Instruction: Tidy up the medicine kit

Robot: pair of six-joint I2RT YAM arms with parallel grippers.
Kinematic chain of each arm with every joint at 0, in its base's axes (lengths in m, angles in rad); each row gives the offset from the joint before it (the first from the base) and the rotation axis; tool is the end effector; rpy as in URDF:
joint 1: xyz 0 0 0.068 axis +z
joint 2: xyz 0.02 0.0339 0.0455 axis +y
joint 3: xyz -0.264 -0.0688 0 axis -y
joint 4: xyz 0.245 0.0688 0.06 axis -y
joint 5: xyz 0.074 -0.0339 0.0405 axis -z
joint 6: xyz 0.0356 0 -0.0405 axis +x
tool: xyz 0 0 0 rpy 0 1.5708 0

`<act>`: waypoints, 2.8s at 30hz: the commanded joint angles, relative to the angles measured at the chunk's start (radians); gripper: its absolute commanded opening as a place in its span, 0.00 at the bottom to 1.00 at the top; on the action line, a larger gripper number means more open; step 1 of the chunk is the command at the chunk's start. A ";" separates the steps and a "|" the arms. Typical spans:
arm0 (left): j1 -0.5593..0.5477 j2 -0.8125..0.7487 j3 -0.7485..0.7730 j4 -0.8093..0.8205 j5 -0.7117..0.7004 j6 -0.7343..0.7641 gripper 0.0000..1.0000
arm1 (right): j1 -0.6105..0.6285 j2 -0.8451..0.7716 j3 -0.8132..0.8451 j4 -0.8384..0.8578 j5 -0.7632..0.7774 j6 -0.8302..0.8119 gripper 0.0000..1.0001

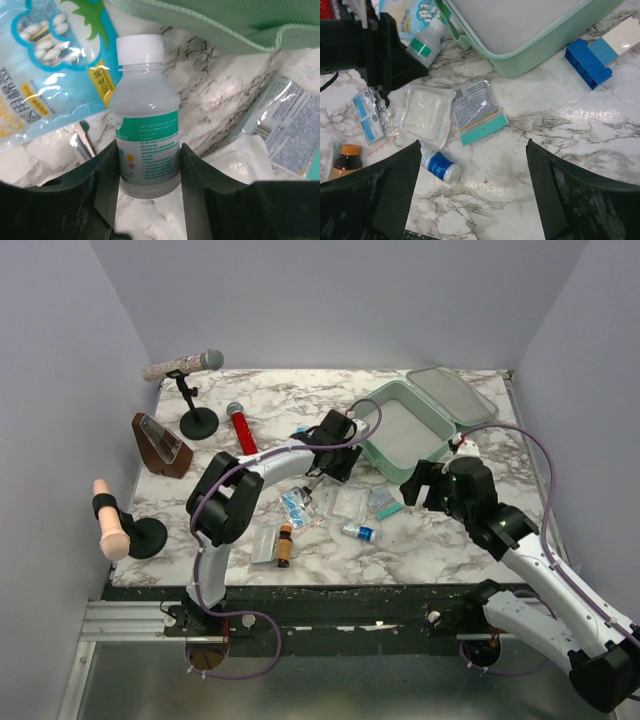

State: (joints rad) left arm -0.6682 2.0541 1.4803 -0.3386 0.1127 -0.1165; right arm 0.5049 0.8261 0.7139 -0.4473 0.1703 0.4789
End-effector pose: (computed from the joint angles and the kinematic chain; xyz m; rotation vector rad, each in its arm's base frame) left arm 0.3491 -0.2807 0.1781 0.7377 2.4268 -0.4634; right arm 0.1637 0.0836 0.2819 0.0735 2.1463 0.3995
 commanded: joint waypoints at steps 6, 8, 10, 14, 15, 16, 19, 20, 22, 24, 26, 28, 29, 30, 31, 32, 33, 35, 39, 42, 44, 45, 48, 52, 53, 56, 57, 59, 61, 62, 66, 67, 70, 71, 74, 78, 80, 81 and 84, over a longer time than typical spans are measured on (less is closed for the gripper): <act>0.004 -0.371 -0.164 0.035 -0.097 -0.002 0.27 | 0.003 0.207 0.186 0.004 0.164 0.047 0.91; 0.004 -0.461 -0.198 0.049 -0.105 -0.005 0.26 | -0.002 0.281 0.231 0.030 0.184 0.050 0.90; 0.004 -0.515 -0.215 0.070 -0.105 -0.011 0.26 | -0.011 0.372 0.287 0.042 0.202 0.044 0.88; 0.004 -0.523 -0.174 0.089 -0.064 -0.015 0.25 | -0.055 0.576 0.409 0.045 0.196 0.050 0.83; 0.005 -0.516 -0.158 0.087 -0.058 -0.017 0.25 | -0.066 0.634 0.427 0.050 0.190 0.049 0.82; 0.005 -0.509 -0.144 0.090 -0.051 -0.015 0.25 | -0.074 0.668 0.444 0.053 0.186 0.046 0.81; 0.007 -0.491 -0.124 0.110 -0.038 -0.017 0.25 | -0.106 0.757 0.486 0.050 0.144 0.058 0.78; 0.007 -0.485 -0.117 0.112 -0.030 -0.015 0.25 | -0.112 0.777 0.492 0.051 0.138 0.063 0.77; 0.007 -0.459 -0.091 0.112 -0.019 -0.012 0.25 | -0.124 0.801 0.499 0.050 0.127 0.066 0.75; 0.007 -0.437 -0.065 0.113 -0.010 -0.008 0.25 | -0.135 0.812 0.493 0.048 0.127 0.072 0.73; 0.005 -0.411 -0.040 0.116 0.008 -0.005 0.25 | -0.146 0.812 0.472 0.047 0.121 0.076 0.71; 0.005 -0.381 -0.012 0.121 0.033 -0.003 0.25 | -0.154 0.806 0.437 0.047 0.113 0.084 0.68; 0.004 -0.367 0.001 0.121 0.044 -0.005 0.25 | -0.158 0.803 0.414 0.047 0.106 0.089 0.68; 0.005 -0.353 0.015 0.122 0.056 -0.006 0.25 | -0.164 0.798 0.392 0.047 0.103 0.099 0.67; 0.004 -0.341 0.029 0.122 0.061 -0.008 0.25 | -0.172 0.792 0.356 0.053 0.097 0.105 0.66; -0.001 -0.328 0.038 0.124 0.062 -0.008 0.25 | -0.178 0.783 0.325 0.064 0.089 0.112 0.66; -0.002 -0.321 0.047 0.124 0.062 -0.009 0.25 | -0.186 0.771 0.302 0.077 0.084 0.113 0.65; -0.007 -0.305 0.060 0.128 0.062 -0.015 0.24 | -0.197 0.759 0.269 0.088 0.078 0.115 0.64; -0.014 -0.296 0.067 0.133 0.065 -0.017 0.24 | -0.213 0.739 0.234 0.065 0.064 0.115 0.59; -0.025 -0.276 0.096 0.116 0.071 0.001 0.24 | -0.213 0.673 0.170 0.065 0.049 0.128 0.60; -0.040 -0.249 0.127 0.090 0.085 0.018 0.24 | -0.213 0.628 0.127 0.068 0.035 0.136 0.61; -0.048 -0.233 0.146 0.079 0.091 0.024 0.24 | -0.213 0.596 0.105 0.068 0.031 0.141 0.61; -0.079 -0.190 0.187 0.064 0.100 0.029 0.24 | -0.213 0.527 0.049 0.075 0.018 0.148 0.62; -0.108 -0.149 0.212 0.067 0.088 -0.001 0.24 | -0.213 0.470 0.028 0.053 0.027 0.142 0.67; -0.113 -0.137 0.215 0.067 0.078 -0.015 0.24 | -0.213 0.452 0.033 0.044 0.037 0.139 0.71; -0.119 -0.094 0.236 0.053 0.038 -0.060 0.24 | -0.213 0.378 0.056 0.004 0.063 0.129 0.82; -0.119 -0.071 0.250 0.043 0.030 -0.069 0.23 | -0.215 0.357 0.064 -0.005 0.067 0.124 0.84; -0.123 -0.026 0.299 0.017 -0.002 -0.081 0.23 | -0.213 0.308 0.073 -0.024 0.067 0.118 0.85; -0.131 0.033 0.354 -0.010 -0.025 -0.092 0.22 | -0.213 0.265 0.084 -0.045 0.061 0.113 0.85; -0.134 0.064 0.394 -0.032 -0.045 -0.098 0.22 | -0.213 0.243 0.087 -0.053 0.055 0.113 0.85; -0.134 0.202 0.558 -0.117 -0.103 -0.130 0.22 | -0.213 0.159 0.078 -0.076 0.035 0.104 0.85; -0.134 0.227 0.593 -0.134 -0.105 -0.133 0.22 | -0.213 0.141 0.075 -0.082 0.026 0.099 0.85; -0.134 0.308 0.704 -0.190 -0.171 -0.143 0.22 | -0.213 0.078 0.053 -0.088 0.002 0.089 0.85; -0.134 0.333 0.741 -0.213 -0.186 -0.147 0.22 | -0.213 0.058 0.045 -0.090 -0.005 0.089 0.85; -0.134 0.388 0.805 -0.258 -0.214 -0.158 0.22 | -0.213 0.015 0.024 -0.094 -0.011 0.087 0.85; -0.133 0.416 0.807 -0.255 -0.255 -0.166 0.30 | -0.213 -0.021 0.007 -0.102 -0.008 0.081 0.86; -0.131 0.422 0.802 -0.251 -0.268 -0.163 0.36 | -0.213 -0.027 0.007 -0.109 -0.008 0.078 0.86; -0.130 0.422 0.802 -0.250 -0.275 -0.163 0.41 | -0.213 -0.030 0.007 -0.111 -0.009 0.076 0.86; -0.125 0.425 0.802 -0.247 -0.291 -0.157 0.56 | -0.213 -0.036 0.006 -0.111 -0.012 0.072 0.86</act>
State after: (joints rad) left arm -0.7979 2.4672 2.2517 -0.5732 -0.1017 -0.2714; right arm 0.2935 0.8085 0.7315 -0.5259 0.1844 0.5732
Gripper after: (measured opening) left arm 0.507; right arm 0.856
